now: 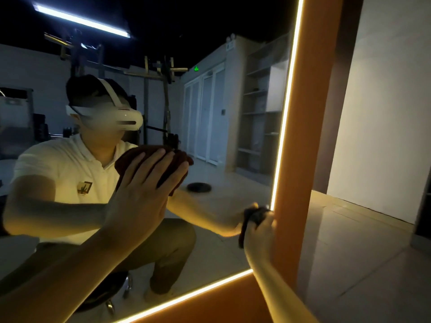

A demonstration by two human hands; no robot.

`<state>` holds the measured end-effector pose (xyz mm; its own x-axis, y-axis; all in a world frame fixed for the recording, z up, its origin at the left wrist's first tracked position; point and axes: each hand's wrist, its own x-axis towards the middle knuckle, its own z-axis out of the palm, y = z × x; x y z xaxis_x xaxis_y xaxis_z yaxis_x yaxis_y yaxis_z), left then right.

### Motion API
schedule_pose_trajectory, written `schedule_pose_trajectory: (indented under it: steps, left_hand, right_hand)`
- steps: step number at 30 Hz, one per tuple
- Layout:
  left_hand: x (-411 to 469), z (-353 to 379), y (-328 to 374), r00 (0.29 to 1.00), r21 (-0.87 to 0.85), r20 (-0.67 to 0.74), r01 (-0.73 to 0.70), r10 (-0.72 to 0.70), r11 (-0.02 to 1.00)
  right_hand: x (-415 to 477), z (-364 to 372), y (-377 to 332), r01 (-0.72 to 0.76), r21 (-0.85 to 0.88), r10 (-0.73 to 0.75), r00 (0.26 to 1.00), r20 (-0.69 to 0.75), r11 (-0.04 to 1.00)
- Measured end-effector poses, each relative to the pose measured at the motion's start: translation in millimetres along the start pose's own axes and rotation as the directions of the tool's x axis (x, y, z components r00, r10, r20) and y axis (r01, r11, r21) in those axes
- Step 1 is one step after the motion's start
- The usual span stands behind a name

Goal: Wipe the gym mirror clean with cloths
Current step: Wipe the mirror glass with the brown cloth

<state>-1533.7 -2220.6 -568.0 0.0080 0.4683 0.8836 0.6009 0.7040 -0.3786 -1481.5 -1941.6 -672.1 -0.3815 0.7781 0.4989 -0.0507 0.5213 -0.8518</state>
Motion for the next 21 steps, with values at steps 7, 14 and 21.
schedule_pose_trajectory:
  steps: [7,14,21]
  left_hand:
    - [-31,4,19,0.993,0.021,0.091,-0.077,0.075,0.997]
    - [-70,3,23,0.992,0.026,0.125,-0.036,0.032,0.999]
    - [-110,-2,22,0.987,-0.009,0.162,-0.005,0.006,1.000]
  right_hand:
    - [76,-12,-132,0.389,0.160,-0.386,0.921,-0.052,0.907]
    - [16,23,-6,0.284,0.214,-0.257,0.955,-0.146,0.935]
    - [-41,23,67,-0.329,0.085,0.325,0.944,0.060,0.941]
